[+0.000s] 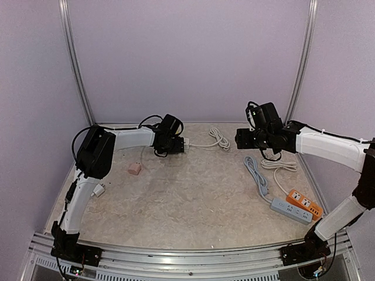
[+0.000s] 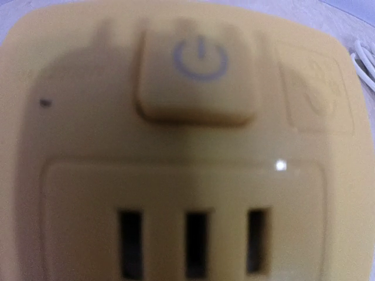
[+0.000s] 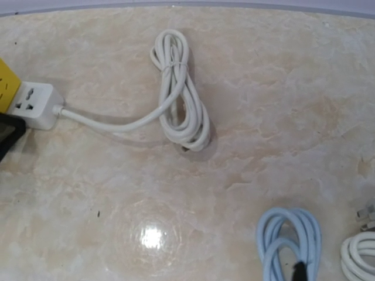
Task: Insert the plug
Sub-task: Move the socket to the center of the board.
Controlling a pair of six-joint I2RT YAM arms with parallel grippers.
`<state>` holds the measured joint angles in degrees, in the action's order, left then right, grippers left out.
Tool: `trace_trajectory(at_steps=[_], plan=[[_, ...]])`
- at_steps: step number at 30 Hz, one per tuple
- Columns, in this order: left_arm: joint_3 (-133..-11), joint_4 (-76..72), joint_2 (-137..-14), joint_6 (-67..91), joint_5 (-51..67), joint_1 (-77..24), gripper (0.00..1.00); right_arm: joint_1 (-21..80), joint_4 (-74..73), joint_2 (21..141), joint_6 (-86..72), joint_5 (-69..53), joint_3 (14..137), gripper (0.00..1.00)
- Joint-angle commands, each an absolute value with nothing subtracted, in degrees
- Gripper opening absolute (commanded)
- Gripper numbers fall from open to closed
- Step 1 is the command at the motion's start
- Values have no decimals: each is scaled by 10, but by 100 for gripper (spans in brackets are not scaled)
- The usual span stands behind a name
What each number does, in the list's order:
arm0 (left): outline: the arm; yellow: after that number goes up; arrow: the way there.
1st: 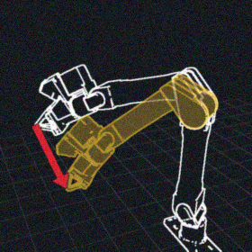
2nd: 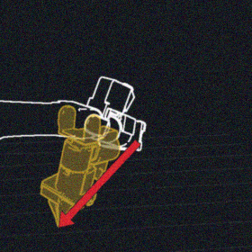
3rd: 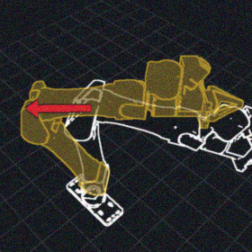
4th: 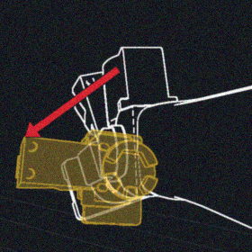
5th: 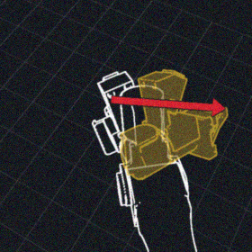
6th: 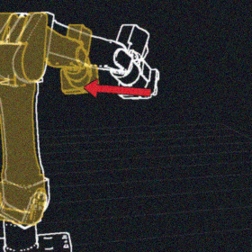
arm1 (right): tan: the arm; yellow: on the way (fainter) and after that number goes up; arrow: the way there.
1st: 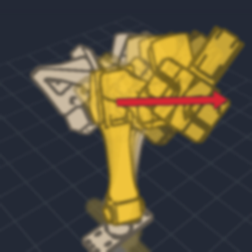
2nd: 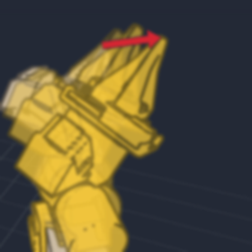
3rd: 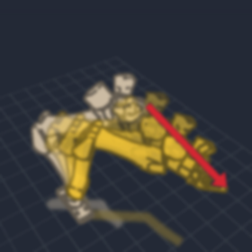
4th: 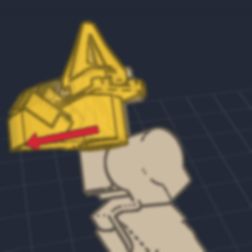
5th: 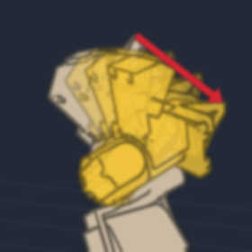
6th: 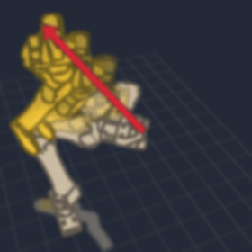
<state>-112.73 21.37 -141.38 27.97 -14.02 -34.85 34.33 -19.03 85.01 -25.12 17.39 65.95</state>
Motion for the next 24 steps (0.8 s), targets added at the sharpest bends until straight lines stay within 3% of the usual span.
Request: trace_trajectory(at_steps=[1,17,24], plan=[[-1155,249,-1436,311,-107,-333,79,337,-197,853,-251,174,664,71],[-1259,346,-1485,345,-65,-308,82,336,-195,850,-259,176,637,71],[-1179,304,-1449,341,-68,-313,83,336,-203,824,-272,179,600,73]])
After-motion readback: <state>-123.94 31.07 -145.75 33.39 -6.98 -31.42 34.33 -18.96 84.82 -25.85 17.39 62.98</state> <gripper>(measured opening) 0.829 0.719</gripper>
